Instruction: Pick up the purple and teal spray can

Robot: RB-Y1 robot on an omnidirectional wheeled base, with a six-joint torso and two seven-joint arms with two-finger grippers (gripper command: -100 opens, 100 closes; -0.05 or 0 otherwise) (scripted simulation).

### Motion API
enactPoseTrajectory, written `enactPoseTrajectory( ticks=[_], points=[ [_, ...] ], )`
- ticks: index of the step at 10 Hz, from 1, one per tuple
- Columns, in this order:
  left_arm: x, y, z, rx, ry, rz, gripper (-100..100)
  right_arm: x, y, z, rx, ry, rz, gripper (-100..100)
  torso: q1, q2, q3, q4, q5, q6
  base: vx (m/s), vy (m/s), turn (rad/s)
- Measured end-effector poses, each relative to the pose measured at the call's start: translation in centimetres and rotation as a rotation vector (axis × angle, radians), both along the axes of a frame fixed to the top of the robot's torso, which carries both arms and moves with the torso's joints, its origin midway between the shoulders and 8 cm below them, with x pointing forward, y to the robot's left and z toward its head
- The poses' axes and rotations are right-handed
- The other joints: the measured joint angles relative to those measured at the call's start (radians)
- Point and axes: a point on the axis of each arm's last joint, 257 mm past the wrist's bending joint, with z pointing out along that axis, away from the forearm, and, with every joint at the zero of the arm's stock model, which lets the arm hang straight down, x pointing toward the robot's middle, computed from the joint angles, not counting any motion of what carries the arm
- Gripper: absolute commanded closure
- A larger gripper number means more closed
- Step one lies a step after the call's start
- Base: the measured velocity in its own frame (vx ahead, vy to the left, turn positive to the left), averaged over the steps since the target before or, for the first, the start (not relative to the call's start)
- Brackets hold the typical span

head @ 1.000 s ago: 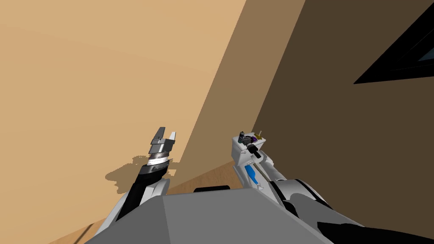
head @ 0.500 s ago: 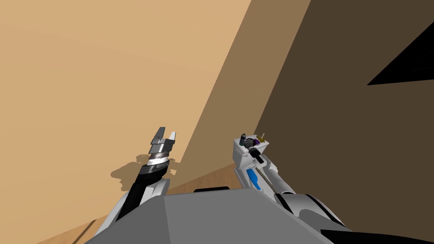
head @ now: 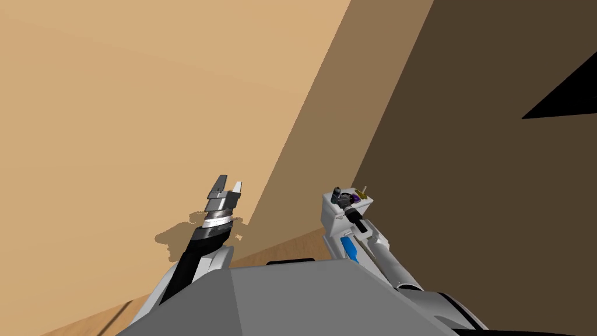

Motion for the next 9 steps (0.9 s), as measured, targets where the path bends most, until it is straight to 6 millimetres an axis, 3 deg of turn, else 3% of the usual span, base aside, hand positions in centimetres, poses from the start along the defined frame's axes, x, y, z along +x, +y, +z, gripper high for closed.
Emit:
enactPoseTrajectory(
  ticks=[9],
  points=[
    [0.0,0.0,0.0,0.0,0.0,0.0,0,-5.6,-1.3,0.3,-0.007,0.002,-0.048,100,-0.004,-0.001,-0.001,-0.002,-0.002,0.001,0.029,-0.013,0.058]
  ],
)
